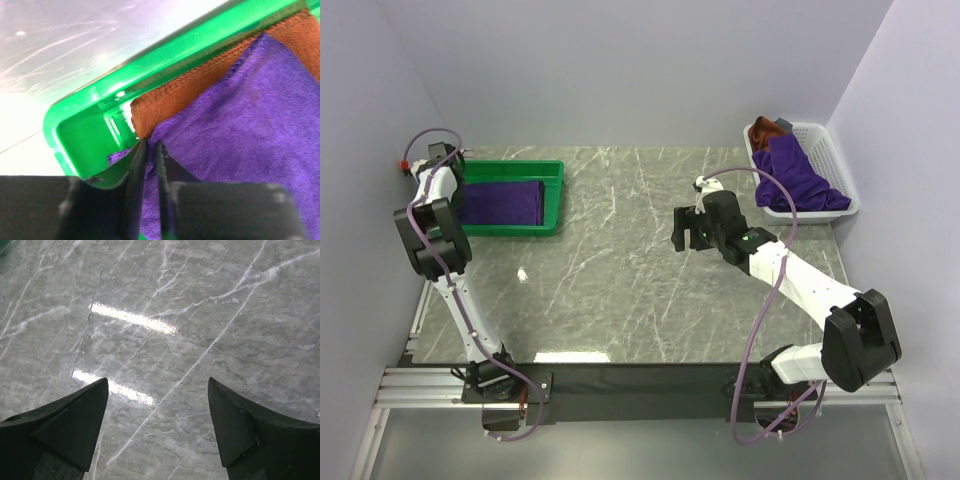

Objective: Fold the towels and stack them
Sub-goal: Neatly place the folded towel into the bin

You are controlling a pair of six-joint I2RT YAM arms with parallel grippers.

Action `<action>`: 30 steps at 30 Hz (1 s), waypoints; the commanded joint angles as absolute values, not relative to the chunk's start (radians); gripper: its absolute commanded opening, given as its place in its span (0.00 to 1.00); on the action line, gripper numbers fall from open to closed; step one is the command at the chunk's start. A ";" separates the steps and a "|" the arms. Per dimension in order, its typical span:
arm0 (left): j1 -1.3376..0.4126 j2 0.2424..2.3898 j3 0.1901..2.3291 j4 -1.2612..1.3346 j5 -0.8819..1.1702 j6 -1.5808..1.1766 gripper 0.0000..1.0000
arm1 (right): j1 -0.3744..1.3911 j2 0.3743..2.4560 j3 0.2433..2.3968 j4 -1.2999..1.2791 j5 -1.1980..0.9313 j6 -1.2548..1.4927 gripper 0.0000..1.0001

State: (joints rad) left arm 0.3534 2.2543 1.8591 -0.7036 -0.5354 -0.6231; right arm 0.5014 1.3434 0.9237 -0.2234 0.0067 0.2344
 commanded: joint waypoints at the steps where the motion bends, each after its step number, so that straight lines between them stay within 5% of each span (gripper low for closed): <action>1: 0.357 2.261 1.907 -0.741 -0.621 -0.620 0.21 | 0.509 1.308 0.927 -0.187 0.003 0.230 0.86; 3: 0.357 2.266 1.917 -0.753 -0.605 -0.617 0.29 | 0.509 1.302 0.925 -0.189 0.003 0.229 0.86; 7: 0.356 2.214 1.933 -0.735 -0.537 -0.611 0.60 | 0.509 1.299 0.942 -0.196 0.021 0.232 0.86; 13: 0.353 2.099 1.961 -0.755 -0.408 -0.601 0.83 | 0.489 1.334 1.093 -0.265 0.228 0.219 0.89; 23: 0.215 1.764 1.583 -0.565 -0.163 -0.589 0.95 | 0.229 1.508 1.438 -0.380 0.483 0.319 1.00; 30: 0.008 1.623 1.424 -0.500 -0.103 -0.566 0.96 | 0.052 1.658 1.566 -0.408 0.420 0.357 0.86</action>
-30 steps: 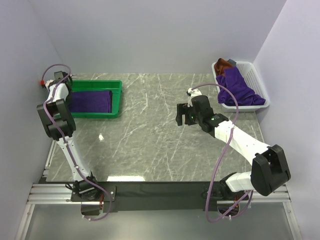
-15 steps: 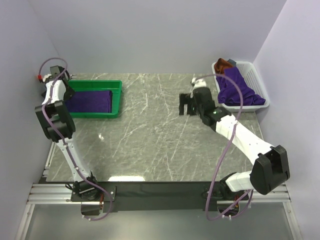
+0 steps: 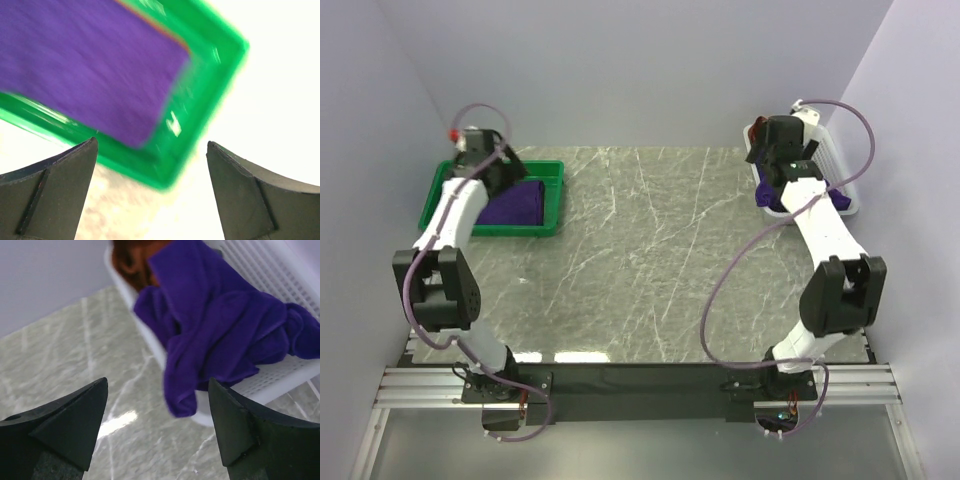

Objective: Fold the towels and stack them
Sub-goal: Neatly place the folded towel into the bin, then grab crumpled towel

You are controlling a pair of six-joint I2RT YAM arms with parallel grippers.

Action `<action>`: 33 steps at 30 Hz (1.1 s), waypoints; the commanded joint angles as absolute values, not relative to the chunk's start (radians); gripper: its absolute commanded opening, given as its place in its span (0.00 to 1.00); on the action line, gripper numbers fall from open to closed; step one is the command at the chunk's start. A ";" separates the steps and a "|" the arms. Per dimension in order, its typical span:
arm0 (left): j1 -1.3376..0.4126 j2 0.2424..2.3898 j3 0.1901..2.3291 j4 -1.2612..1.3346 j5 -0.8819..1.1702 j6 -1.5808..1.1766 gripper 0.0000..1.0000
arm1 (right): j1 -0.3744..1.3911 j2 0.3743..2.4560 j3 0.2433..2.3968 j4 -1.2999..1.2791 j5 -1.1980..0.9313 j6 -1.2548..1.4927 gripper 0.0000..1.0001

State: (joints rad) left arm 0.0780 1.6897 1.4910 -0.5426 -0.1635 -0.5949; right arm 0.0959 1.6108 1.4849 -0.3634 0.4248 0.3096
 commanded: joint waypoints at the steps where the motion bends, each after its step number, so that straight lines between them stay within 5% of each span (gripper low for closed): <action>1: -0.038 1.614 1.404 -0.499 -0.101 -0.561 0.96 | 0.031 1.693 1.580 -0.419 0.419 0.362 0.85; 12: -0.298 1.425 1.039 -0.394 0.052 -0.459 0.96 | -0.028 1.884 1.578 -0.402 0.302 0.448 0.75; 15: -0.307 1.448 1.069 -0.445 0.005 -0.445 0.95 | -0.031 1.904 1.563 -0.379 0.288 0.451 0.62; 21: -0.307 1.453 1.085 -0.439 0.003 -0.448 0.95 | -0.031 1.861 1.546 -0.363 0.298 0.417 0.14; 33: -0.307 1.445 1.083 -0.439 0.005 -0.448 0.94 | -0.028 1.614 1.644 -0.348 0.342 0.275 0.02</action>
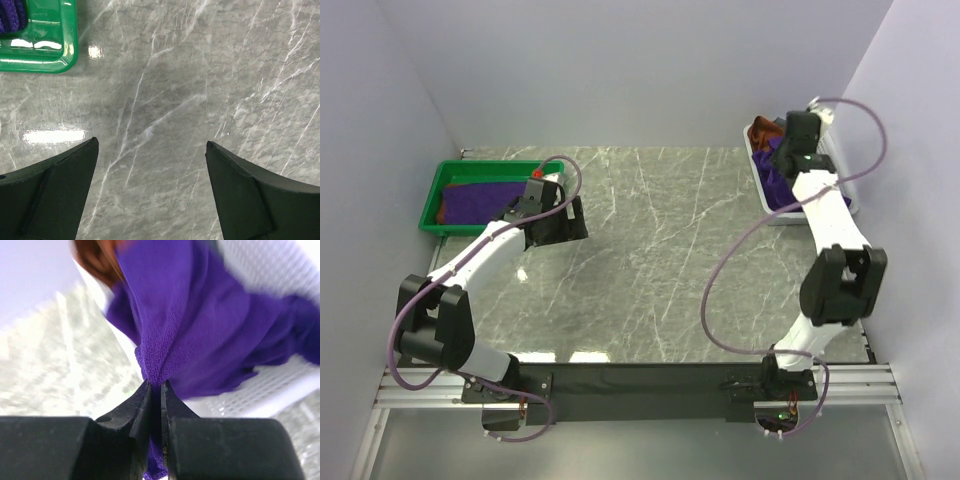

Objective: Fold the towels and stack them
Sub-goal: Grab crumpled towel

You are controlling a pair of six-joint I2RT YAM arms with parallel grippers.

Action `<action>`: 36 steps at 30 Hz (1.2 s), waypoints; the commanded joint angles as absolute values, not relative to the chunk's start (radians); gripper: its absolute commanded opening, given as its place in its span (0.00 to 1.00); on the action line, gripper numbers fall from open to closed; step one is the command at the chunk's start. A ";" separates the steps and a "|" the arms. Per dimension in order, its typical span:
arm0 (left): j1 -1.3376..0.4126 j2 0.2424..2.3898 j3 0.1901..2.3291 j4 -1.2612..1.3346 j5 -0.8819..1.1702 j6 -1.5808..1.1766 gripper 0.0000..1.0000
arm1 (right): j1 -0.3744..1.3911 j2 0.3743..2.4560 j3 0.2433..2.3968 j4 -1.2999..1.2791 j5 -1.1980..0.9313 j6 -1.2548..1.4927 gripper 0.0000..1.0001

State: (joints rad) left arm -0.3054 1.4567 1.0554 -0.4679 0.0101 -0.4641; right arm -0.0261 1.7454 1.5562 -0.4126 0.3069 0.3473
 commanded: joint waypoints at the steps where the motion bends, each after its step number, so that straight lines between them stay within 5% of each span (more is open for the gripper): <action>1: -0.307 1.445 1.081 -0.439 0.003 -0.449 0.94 | -0.028 1.580 1.670 -0.338 0.350 0.261 0.02; 10: -0.307 1.445 1.081 -0.439 0.005 -0.449 0.94 | -0.028 1.447 1.710 -0.052 0.264 0.140 0.02; 15: -0.307 1.448 1.081 -0.439 0.005 -0.449 0.94 | -0.017 1.523 1.830 -0.120 0.125 0.147 0.00; 24: -0.305 1.451 1.083 -0.436 0.005 -0.454 0.94 | 0.253 1.621 1.968 -0.199 -0.067 0.084 0.00; 32: -0.305 1.411 1.080 -0.437 -0.048 -0.451 0.94 | 0.462 1.422 1.518 -0.046 -0.121 0.217 0.03; 36: -0.305 1.381 1.069 -0.433 -0.052 -0.454 0.94 | 0.563 1.278 1.180 -0.064 -0.166 0.328 0.17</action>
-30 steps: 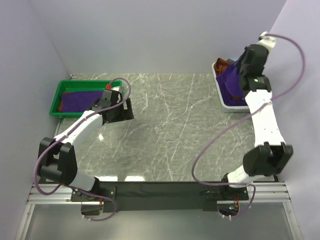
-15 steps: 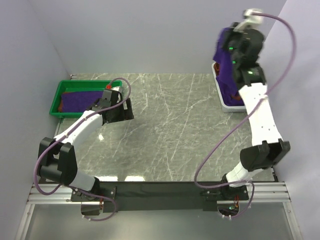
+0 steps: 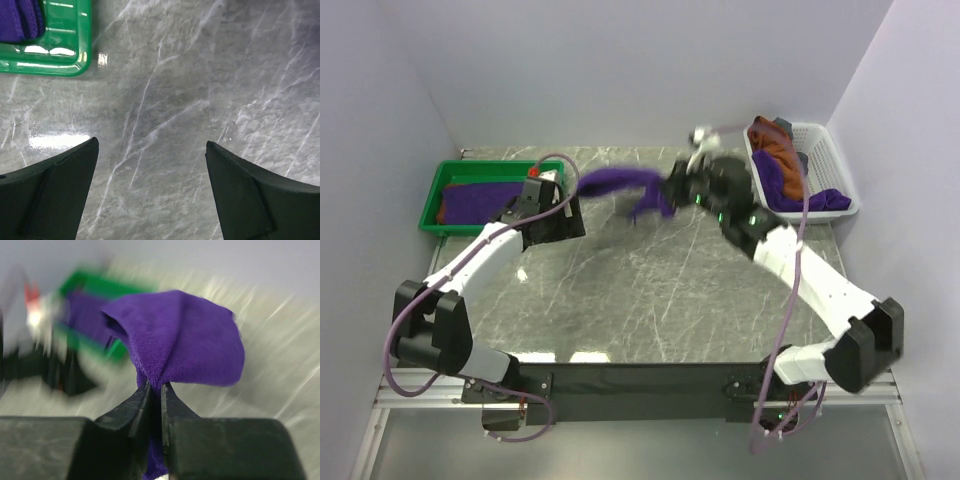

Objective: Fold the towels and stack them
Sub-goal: Grab crumpled towel, then move the towel to the center of the board

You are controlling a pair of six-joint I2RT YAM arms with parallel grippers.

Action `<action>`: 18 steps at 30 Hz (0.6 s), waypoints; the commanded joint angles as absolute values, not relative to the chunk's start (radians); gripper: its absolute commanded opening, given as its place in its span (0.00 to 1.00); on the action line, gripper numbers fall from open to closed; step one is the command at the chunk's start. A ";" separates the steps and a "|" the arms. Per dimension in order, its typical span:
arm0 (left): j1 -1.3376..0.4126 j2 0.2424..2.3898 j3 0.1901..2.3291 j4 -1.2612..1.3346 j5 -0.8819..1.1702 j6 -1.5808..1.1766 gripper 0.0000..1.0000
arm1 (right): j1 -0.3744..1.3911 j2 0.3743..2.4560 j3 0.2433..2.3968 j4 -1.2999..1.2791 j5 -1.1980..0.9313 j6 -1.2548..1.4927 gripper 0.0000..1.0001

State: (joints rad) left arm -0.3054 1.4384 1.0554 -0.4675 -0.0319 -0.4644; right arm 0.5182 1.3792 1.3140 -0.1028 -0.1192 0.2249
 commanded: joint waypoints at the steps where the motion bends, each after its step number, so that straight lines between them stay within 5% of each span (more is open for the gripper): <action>1: -0.305 1.373 1.066 -0.431 -0.052 -0.457 0.94 | 0.610 1.254 1.032 -0.067 -0.167 0.350 0.22; 5: -0.317 1.329 1.043 -0.426 -0.051 -0.475 0.94 | 0.670 1.108 0.728 -0.121 -0.111 0.463 0.61; 11: -0.420 1.246 0.907 -0.419 -0.008 -0.598 0.93 | 0.673 0.930 0.626 -0.305 -0.008 0.367 0.63; 18: -0.554 1.232 0.758 -0.387 -0.066 -0.823 0.87 | 0.773 1.115 0.722 -0.247 -0.149 0.243 0.56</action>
